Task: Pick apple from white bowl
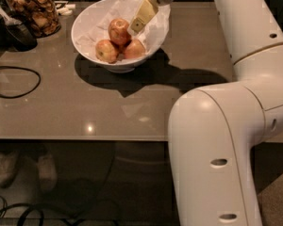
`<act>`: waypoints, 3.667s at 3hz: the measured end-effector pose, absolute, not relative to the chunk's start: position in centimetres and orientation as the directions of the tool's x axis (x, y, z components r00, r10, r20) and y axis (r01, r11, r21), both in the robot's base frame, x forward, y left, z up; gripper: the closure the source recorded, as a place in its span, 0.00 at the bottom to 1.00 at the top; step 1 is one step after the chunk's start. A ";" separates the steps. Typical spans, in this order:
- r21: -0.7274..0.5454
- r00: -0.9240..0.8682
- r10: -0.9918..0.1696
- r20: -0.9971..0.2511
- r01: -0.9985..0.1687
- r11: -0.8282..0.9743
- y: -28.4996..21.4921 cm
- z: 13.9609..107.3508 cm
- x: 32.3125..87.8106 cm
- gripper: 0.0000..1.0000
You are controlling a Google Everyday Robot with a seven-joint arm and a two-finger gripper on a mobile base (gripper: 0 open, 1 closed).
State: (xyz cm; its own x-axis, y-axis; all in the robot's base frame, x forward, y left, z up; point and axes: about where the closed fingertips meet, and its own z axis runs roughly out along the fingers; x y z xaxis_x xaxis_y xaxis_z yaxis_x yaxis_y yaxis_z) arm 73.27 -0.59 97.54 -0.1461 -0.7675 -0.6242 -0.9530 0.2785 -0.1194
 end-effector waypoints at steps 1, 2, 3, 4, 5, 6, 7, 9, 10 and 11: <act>-0.102 -0.153 -0.770 -0.619 -0.957 0.272 0.1 96.4 73.9 0.21; -0.087 -0.156 -0.770 -0.619 -0.961 0.264 1.2 96.1 74.0 0.19; -0.071 -0.152 -0.771 -0.619 -0.966 0.248 2.7 95.9 73.9 0.20; -0.060 -0.149 -0.771 -0.619 -0.970 0.235 3.7 95.6 73.9 0.19; -0.049 -0.143 -0.771 -0.620 -0.974 0.220 4.7 94.8 74.1 0.21; -0.043 -0.147 -0.775 -0.615 -0.975 0.218 4.8 94.0 74.4 0.21; -0.035 -0.153 -0.780 -0.606 -0.975 0.219 4.7 92.9 74.8 0.20; -0.031 -0.158 -0.783 -0.602 -0.975 0.221 4.5 92.1 75.2 0.38; -0.031 -0.158 -0.783 -0.602 -0.975 0.221 4.5 92.1 75.2 0.61; -0.031 -0.158 -0.783 -0.602 -0.975 0.221 4.5 92.1 75.2 0.84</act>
Offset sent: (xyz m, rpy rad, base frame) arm 0.0173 0.0198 0.0041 -0.0259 0.0967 0.0505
